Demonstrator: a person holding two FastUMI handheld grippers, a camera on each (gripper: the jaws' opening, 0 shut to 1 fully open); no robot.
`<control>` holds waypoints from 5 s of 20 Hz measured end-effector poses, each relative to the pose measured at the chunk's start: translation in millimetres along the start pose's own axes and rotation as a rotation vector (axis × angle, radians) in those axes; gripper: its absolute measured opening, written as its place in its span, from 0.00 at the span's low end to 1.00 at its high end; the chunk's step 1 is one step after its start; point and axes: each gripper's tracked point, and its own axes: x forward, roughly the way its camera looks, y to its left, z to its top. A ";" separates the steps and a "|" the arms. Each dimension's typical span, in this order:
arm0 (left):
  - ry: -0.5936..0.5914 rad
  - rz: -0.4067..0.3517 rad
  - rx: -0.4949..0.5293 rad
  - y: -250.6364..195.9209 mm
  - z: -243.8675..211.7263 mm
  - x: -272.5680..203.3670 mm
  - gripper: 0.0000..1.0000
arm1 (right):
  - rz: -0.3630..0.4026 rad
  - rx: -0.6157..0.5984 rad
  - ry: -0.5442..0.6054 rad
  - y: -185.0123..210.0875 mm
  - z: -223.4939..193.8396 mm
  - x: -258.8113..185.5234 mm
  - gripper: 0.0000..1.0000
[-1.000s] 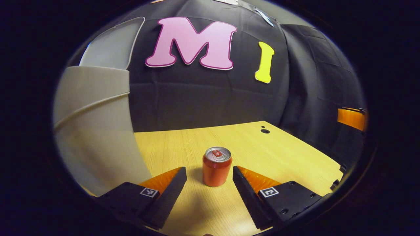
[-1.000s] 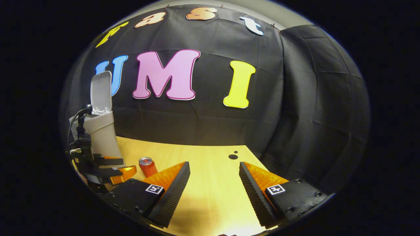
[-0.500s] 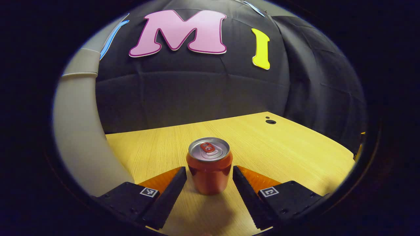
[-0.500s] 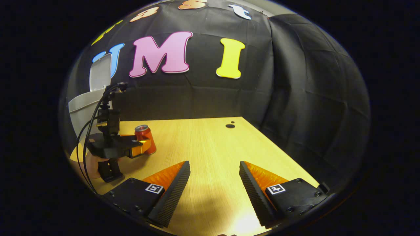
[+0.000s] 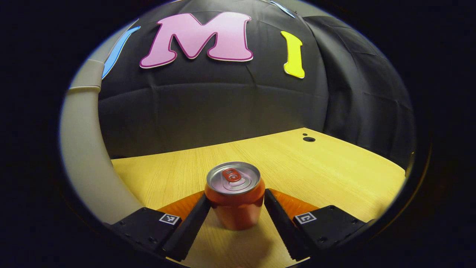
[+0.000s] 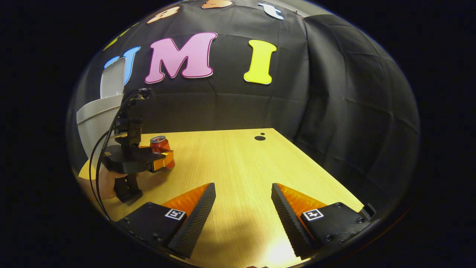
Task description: Press the lid of the desktop garbage bin to open it, pick up the crumpled paper on the desktop and throw it into the bin, then pick up the pop can on the desktop and drop it into the bin, and finally close the garbage bin lid.
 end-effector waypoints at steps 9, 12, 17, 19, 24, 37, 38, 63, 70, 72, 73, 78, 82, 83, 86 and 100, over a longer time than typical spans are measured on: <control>-0.031 0.019 -0.012 0.0 20.1 -11.6 0.89 | -0.051 -0.054 -0.022 -31.9 8.3 7.9 0.98; -0.074 0.002 0.015 -13.8 51.3 -32.0 0.89 | -0.027 -0.053 -0.012 -23.0 14.7 4.0 0.98; -0.186 -0.014 0.018 -36.6 127.6 -80.8 0.88 | 0.023 -0.088 -0.090 -7.0 84.9 -5.3 0.98; -0.224 -0.012 0.022 -37.6 163.6 -107.4 0.87 | 0.030 -0.084 -0.132 -3.8 116.2 -13.9 0.98; -0.315 0.004 0.011 -19.5 240.7 -159.0 0.87 | 0.049 -0.086 -0.192 9.3 174.2 -40.9 0.98; -0.377 0.315 -0.030 171.0 282.3 -272.3 0.87 | 0.150 -0.089 -0.283 49.8 245.6 -130.5 0.98; -0.380 0.324 -0.072 184.2 275.4 -278.6 0.87 | 0.162 -0.059 -0.275 51.4 242.8 -135.7 0.97; -0.335 0.445 -0.131 280.2 297.5 -273.7 0.94 | 0.291 -0.028 -0.261 87.3 252.1 -159.8 0.97; -0.403 0.478 -0.039 287.3 367.6 -266.3 0.94 | 0.458 -0.040 -0.330 125.4 322.6 -130.9 0.97; -0.432 0.490 -0.024 289.1 378.1 -263.1 0.93 | 0.504 -0.048 -0.317 132.2 323.0 -123.9 0.97; -0.457 0.490 -0.032 290.0 384.7 -262.4 0.93 | 0.525 -0.055 -0.311 133.6 321.5 -120.8 0.97; -0.461 0.463 -0.023 306.0 392.0 -236.0 0.93 | 0.560 -0.090 -0.271 126.8 305.8 -104.9 0.98; -0.443 0.402 -0.073 310.7 396.5 -205.0 0.94 | 0.548 -0.035 -0.193 120.1 276.6 -92.5 0.97; -0.421 0.397 -0.076 312.2 392.5 -197.2 0.92 | 0.539 -0.011 -0.169 118.0 268.7 -91.1 0.98; -0.319 0.399 -0.046 314.2 375.3 -186.1 0.93 | 0.513 0.068 -0.111 112.3 249.3 -94.7 0.98; -0.192 0.342 -0.067 259.1 297.6 -258.1 0.95 | 0.346 0.031 -0.175 90.4 238.0 -138.0 0.98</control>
